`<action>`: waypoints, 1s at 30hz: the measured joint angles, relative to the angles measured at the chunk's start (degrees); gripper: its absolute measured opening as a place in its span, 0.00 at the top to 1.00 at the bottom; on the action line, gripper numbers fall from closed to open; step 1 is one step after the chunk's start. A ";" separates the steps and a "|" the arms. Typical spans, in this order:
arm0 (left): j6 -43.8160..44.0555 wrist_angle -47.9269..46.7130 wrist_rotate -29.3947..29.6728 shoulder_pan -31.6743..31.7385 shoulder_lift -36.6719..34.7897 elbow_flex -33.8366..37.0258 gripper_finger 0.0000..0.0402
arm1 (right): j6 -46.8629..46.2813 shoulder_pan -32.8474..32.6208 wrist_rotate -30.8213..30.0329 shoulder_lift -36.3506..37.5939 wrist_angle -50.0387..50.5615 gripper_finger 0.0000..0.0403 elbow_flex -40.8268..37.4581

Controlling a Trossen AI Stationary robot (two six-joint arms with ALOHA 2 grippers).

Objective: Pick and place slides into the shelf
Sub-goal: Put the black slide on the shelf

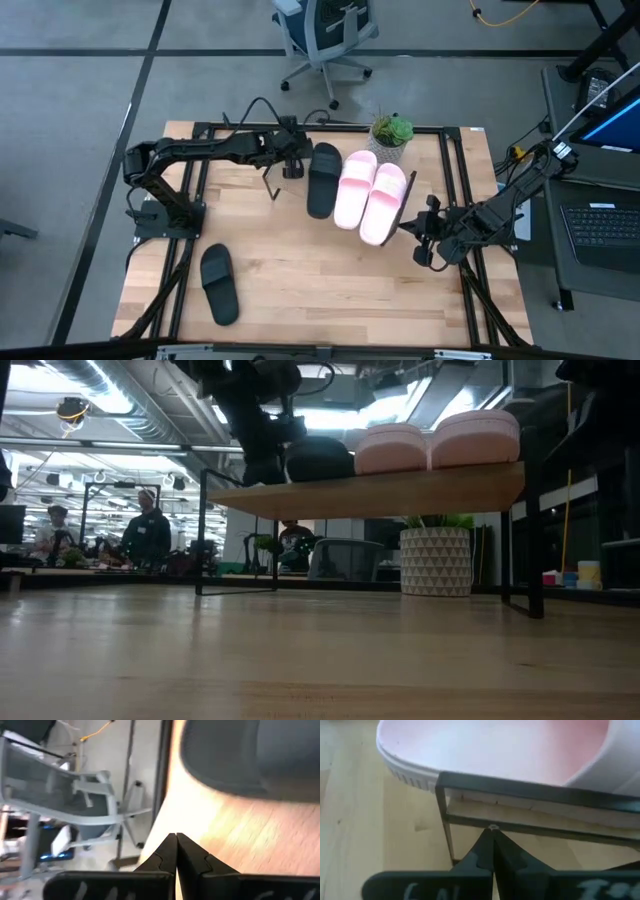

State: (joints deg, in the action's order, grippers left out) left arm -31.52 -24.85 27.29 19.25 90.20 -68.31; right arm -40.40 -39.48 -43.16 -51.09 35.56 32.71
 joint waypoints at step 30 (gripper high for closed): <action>21.08 9.05 -26.27 -12.20 -46.05 23.42 1.00 | 32.03 -9.40 -1.51 10.84 -11.27 1.00 6.96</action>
State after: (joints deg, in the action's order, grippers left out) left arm -10.43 -15.80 1.02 7.05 44.15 -44.90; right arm -8.37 -48.88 -44.67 -40.25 24.30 39.66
